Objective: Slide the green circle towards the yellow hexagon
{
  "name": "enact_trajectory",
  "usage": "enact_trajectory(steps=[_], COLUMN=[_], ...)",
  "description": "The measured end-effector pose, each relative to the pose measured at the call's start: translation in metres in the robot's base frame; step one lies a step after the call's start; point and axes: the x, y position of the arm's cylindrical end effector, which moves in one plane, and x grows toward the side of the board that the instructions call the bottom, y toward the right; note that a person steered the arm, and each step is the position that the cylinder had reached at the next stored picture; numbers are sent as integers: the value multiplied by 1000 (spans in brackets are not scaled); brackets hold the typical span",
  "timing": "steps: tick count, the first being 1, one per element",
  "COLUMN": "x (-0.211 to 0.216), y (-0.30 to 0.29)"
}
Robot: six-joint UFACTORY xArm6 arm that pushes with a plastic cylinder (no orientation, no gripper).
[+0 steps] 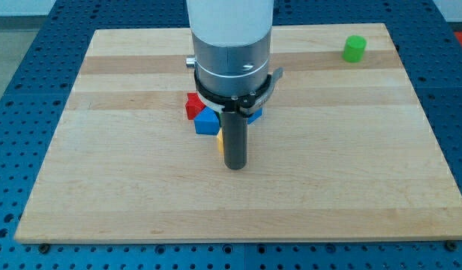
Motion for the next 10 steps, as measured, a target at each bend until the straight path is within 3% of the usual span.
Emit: enact_trajectory(steps=[1, 3, 4, 6, 7, 10], x=[-25, -25, -21, -20, -65, -284], y=[-1, -2, 29, 191, 246, 270])
